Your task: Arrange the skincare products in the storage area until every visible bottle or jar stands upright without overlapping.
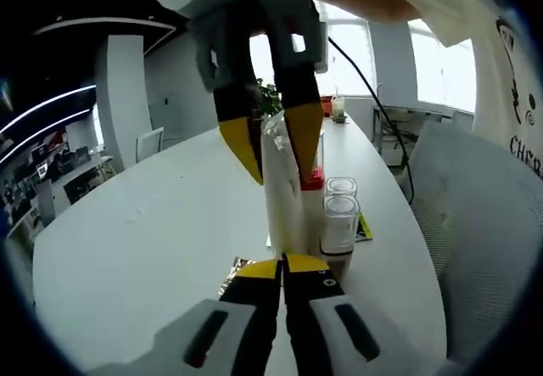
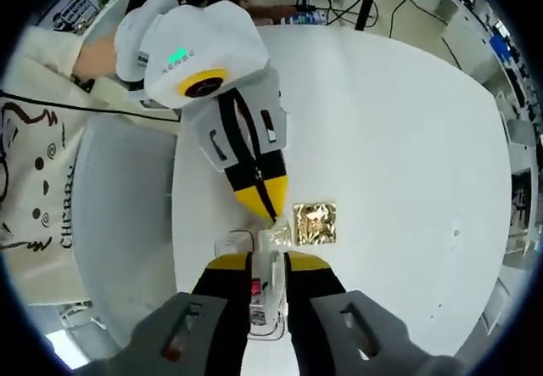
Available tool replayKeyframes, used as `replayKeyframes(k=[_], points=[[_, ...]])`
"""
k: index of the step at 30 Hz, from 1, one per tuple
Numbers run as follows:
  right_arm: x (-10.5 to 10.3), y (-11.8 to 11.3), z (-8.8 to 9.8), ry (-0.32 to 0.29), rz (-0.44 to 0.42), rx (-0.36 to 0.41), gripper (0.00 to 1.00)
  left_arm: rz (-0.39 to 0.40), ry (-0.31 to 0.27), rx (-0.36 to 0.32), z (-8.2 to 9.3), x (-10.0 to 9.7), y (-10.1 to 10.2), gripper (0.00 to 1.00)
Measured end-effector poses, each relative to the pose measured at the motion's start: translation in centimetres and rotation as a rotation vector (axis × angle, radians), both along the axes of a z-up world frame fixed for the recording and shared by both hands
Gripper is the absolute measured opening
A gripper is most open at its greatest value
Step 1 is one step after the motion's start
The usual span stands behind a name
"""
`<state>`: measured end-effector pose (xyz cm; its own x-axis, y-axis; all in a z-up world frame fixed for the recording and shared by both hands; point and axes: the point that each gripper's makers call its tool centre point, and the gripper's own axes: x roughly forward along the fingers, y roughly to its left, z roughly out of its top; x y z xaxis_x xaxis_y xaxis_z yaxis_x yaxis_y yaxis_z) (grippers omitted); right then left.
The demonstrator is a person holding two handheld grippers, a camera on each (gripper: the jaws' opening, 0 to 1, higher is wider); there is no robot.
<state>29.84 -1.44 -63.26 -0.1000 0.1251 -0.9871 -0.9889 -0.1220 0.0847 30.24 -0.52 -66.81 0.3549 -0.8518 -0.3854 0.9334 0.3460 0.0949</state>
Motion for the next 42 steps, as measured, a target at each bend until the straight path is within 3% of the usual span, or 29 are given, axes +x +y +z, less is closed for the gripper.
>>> replayKeyframes(k=[1,11,25,27,32,38,39,40,42], points=[[0.4,0.1,0.1,-0.027,0.009,0.005,0.15,0.001,-0.001,0.002,0.0,0.0,0.0,0.01],[0.1,0.0,1.0,-0.018,0.004,0.043,0.24,0.018,0.013,0.024,1.0,-1.1,-0.6,0.04],[-0.1,-0.4,2.0,-0.058,0.006,0.093,0.51,0.044,0.089,0.083,1.0,-1.4,1.3,0.27],[-0.1,-0.6,2.0,-0.070,-0.002,0.105,0.55,0.036,0.076,0.095,1.0,-1.6,1.6,0.29],[-0.2,-1.0,2.4,-0.101,-0.041,0.151,0.68,0.034,0.114,0.109,0.8,-2.0,2.0,0.38],[-0.3,-1.4,2.7,-0.109,-0.085,0.208,0.76,0.027,0.108,0.126,1.3,-2.9,1.9,0.44],[-0.4,-1.7,2.7,-0.109,-0.093,0.208,0.77,0.022,0.090,0.137,1.3,-2.9,2.0,0.44],[-0.5,-2.2,2.6,-0.117,-0.109,0.200,0.78,0.023,0.034,0.144,1.8,-2.7,2.0,0.44],[-0.1,-2.6,2.5,-0.155,-0.116,0.191,0.79,0.014,0.073,0.130,2.1,-3.5,1.5,0.46]])
